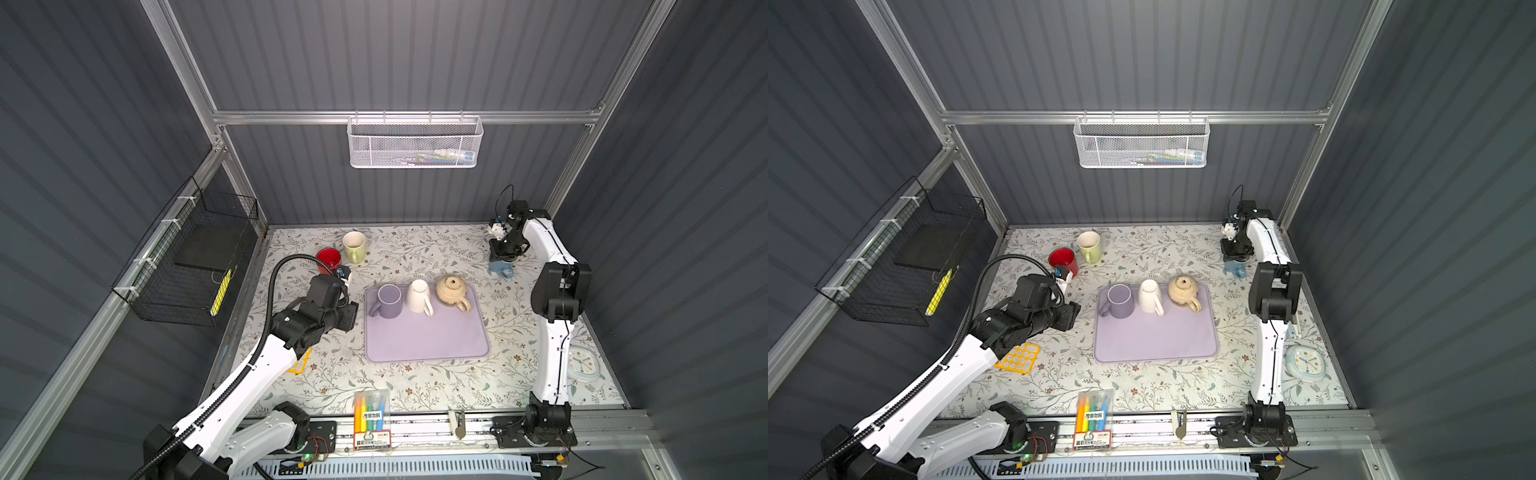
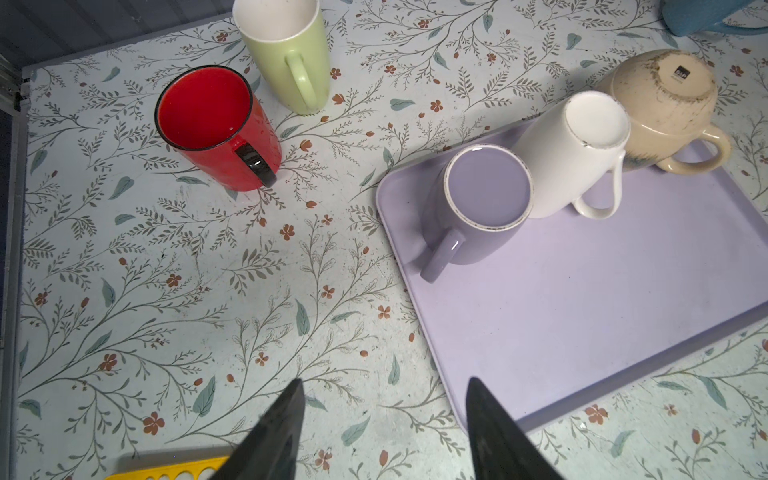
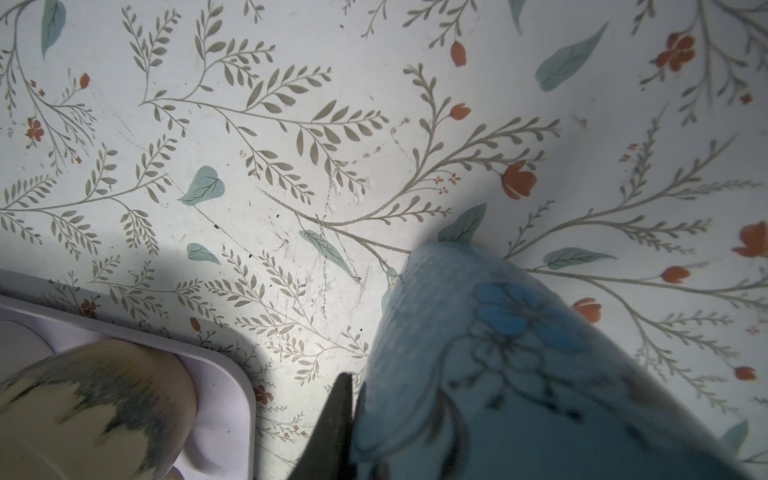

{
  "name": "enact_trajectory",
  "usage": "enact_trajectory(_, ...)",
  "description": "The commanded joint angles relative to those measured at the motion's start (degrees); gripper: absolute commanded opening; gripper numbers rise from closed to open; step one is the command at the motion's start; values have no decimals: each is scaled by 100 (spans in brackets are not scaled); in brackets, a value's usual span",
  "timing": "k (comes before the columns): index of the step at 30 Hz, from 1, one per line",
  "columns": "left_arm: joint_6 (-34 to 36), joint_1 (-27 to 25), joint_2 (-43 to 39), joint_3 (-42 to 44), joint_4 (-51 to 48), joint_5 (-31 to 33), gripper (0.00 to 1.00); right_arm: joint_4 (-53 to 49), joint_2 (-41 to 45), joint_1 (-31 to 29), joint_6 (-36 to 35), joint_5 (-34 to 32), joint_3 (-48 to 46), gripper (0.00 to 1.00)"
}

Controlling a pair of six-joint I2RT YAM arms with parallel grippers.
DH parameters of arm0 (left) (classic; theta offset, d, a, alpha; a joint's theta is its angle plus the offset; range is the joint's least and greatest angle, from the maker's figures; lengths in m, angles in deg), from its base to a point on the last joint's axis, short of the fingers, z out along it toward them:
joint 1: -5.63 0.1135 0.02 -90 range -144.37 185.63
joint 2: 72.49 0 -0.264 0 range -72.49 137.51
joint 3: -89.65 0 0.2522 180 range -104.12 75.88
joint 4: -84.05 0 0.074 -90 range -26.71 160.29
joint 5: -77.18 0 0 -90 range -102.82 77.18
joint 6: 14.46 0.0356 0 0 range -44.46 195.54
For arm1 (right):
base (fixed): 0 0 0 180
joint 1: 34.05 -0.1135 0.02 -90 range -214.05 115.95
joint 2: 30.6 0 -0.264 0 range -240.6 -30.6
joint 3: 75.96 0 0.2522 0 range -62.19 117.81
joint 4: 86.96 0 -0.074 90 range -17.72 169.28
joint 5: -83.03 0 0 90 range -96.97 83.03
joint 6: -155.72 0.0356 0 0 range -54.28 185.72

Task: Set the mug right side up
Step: 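Lower the blue mug upright onto the table beyond the tray with the right gripper, then open the right gripper off the blue mug and lift it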

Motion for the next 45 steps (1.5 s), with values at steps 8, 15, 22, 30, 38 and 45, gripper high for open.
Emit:
enact_trajectory(8, 31, 14, -47, -114, -137, 73, 62, -66, -122, 9, 13, 57, 314, 30)
enact_trajectory(15, 57, 14, -37, -117, -106, 68, 62, 23, -175, -69, 284, 20, 490, 28)
enact_trajectory(22, 82, 14, -113, -44, -93, 76, 62, 82, -284, -132, 621, -83, 625, 27)
enact_trajectory(30, 119, 13, -152, -14, -26, 22, 62, -2, -41, -166, 715, -68, 603, 30)
enact_trajectory(38, 149, 15, -187, 50, 166, -135, 62, 30, 585, -246, 605, -363, 367, 34)
enact_trajectory(45, 295, 19, -50, 63, 543, -337, 63, 222, 1290, -267, 613, -516, -262, 35)
